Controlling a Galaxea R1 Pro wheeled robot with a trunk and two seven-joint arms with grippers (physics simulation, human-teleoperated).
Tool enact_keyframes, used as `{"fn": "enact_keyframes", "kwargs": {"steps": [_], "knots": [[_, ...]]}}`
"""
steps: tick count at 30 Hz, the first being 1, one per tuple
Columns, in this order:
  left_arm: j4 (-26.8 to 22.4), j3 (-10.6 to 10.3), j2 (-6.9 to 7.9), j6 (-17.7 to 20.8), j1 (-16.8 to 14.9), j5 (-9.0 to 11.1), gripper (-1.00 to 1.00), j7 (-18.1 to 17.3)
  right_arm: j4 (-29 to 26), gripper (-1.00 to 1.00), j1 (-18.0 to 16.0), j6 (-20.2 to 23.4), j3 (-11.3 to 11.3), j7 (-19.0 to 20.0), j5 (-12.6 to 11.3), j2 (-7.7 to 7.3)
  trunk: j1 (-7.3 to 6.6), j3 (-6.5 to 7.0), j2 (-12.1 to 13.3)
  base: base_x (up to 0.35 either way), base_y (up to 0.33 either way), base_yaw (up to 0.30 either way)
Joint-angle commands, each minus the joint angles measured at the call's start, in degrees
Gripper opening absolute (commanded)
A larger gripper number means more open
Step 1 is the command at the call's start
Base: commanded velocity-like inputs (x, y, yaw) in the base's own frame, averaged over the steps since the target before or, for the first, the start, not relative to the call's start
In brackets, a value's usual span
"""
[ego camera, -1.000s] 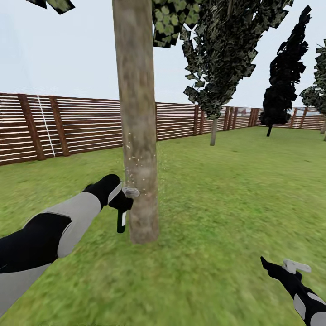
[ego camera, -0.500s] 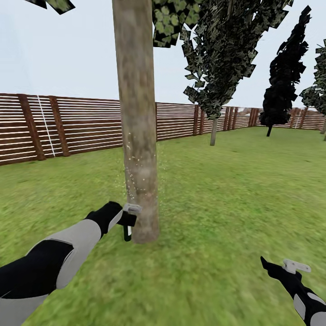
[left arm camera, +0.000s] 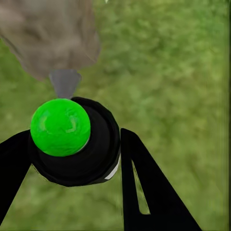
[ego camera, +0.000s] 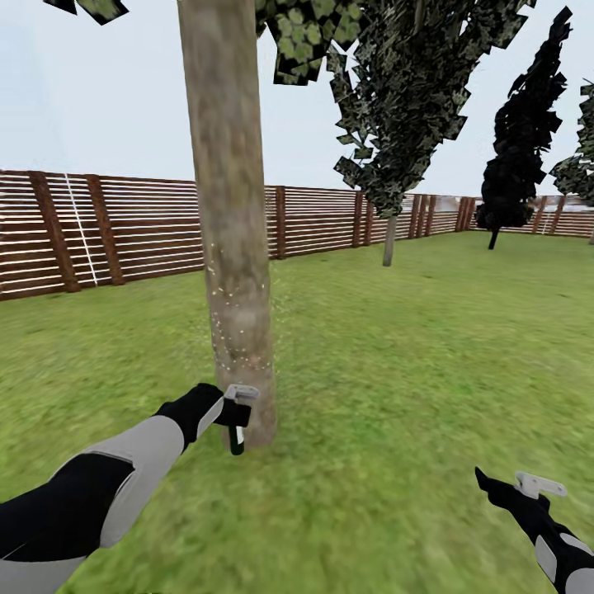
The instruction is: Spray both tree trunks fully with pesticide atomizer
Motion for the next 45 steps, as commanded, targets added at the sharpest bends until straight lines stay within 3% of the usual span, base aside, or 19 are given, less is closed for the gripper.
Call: {"fn": "enact_keyframes", "kwargs": {"steps": [1, 15, 26, 29, 32, 36, 37, 40, 45], "knots": [[-0.15, -0.01, 0.0, -0.15, 0.05, 0.01, -1.0, 0.01, 0.0, 1.0, 0.0, 0.0, 0.0, 0.0, 0.0, 0.0, 0.0, 0.0, 0.0, 0.005, -0.314, 0.205], [-0.29, 0.07, 0.18, -0.35, 0.11, 0.11, -1.0, 0.01, 0.02, 1.0, 0.0, 0.0, 0.0, 0.04, 0.04, 0.0, 0.0, 0.0, 0.0, 0.074, -0.267, 0.245], [-0.33, 0.15, -0.5, -2.68, 0.53, 0.12, -1.0, -0.04, 0.02, 1.0, 0.0, -0.01, 0.0, 0.0, 0.04, 0.0, 0.0, 0.0, 0.0, 0.189, -0.166, 0.014], [-1.91, 0.24, -0.34, 4.97, 0.35, 0.05, -1.0, 0.0, 0.03, 1.0, 0.0, 0.0, 0.0, -0.01, 0.06, 0.0, 0.0, 0.0, 0.0, 0.007, -0.005, 0.0], [-10.22, 0.27, 0.4, 13.98, 0.29, -0.13, -1.0, 0.01, 0.03, 1.0, 0.0, 0.0, 0.0, 0.01, 0.02, 0.0, 0.0, 0.0, 0.0, 0.001, 0.0, 0.0], [-16.9, 0.33, 1.23, 19.73, 0.13, -0.2, -1.0, 0.09, 0.03, 1.0, 0.0, 0.0, 0.0, 0.0, 0.02, 0.0, 0.0, 0.0, 0.0, 0.0, 0.0, 0.0], [-19.17, 0.34, 1.28, 23.11, 0.07, -0.24, -1.0, 0.09, 0.03, 1.0, 0.0, 0.0, 0.0, -0.02, 0.01, 0.0, 0.0, 0.0, 0.0, 0.0, 0.0, 0.0], [-23.22, 0.34, 1.34, 25.62, 0.0, -0.39, -1.0, 0.11, 0.03, 1.0, 0.0, 0.0, 0.0, -0.02, 0.04, 0.0, 0.0, 0.0, 0.0, -0.176, 0.0, 0.0], [-23.92, 0.34, 1.41, 26.01, -2.35, -0.5, -1.0, 0.16, 0.01, 1.0, 0.0, 0.0, 0.0, -0.04, 0.03, 0.0, 0.0, 0.0, 0.0, -0.083, 0.0, 0.0]]}}
